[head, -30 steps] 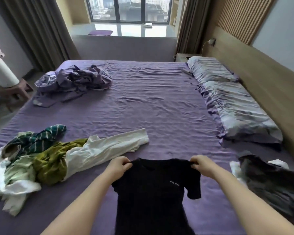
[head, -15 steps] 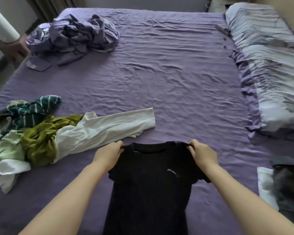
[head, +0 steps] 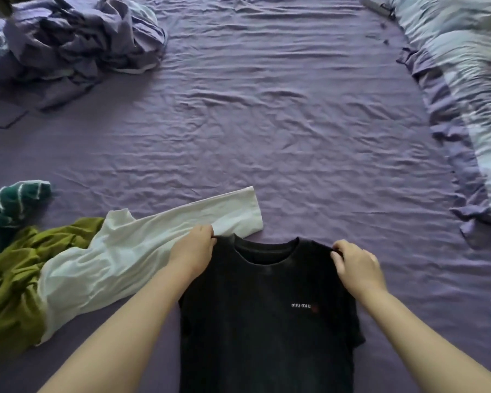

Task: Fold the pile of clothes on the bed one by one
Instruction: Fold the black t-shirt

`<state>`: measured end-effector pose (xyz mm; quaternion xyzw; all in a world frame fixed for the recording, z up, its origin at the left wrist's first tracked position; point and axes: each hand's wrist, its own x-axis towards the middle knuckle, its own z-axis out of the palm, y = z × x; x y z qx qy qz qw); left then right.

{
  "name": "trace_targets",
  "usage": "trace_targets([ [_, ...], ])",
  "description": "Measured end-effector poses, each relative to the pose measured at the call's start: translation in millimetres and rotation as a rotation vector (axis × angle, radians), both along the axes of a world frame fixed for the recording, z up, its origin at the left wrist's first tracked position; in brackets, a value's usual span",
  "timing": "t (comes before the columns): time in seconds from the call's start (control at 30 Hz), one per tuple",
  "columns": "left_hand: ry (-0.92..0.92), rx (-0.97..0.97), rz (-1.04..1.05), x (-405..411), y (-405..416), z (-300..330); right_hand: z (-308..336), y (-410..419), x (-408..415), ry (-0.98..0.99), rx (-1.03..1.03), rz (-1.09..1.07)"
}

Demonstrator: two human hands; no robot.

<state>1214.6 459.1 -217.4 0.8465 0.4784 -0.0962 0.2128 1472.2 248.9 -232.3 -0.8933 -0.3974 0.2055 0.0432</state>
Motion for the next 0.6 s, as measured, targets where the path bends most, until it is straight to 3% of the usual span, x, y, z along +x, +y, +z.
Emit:
trace_targets([
  [0.1, 0.02, -0.054, 0.009, 2.6, 4.9, -35.2, -26.2, 3.4, -0.5, 0.055, -0.055, -0.021],
  [0.2, 0.048, -0.074, -0.02, -2.0, 7.9, -58.1, -43.7, 3.0, 2.8, -0.018, -0.089, 0.084],
  [0.3, -0.006, 0.061, -0.069, -2.4, 9.6, -62.4, -44.6, 5.2, 1.2, -0.001, -0.003, 0.049],
  [0.47, -0.149, 0.344, -0.143, 13.1, 22.9, -42.6, -34.8, 17.0, 17.0, -0.164, 0.109, -0.049],
  [0.6, -0.1, 0.411, -0.132, 35.4, 29.2, -32.9, -32.4, 32.7, 35.4, -0.119, 0.119, -0.118],
])
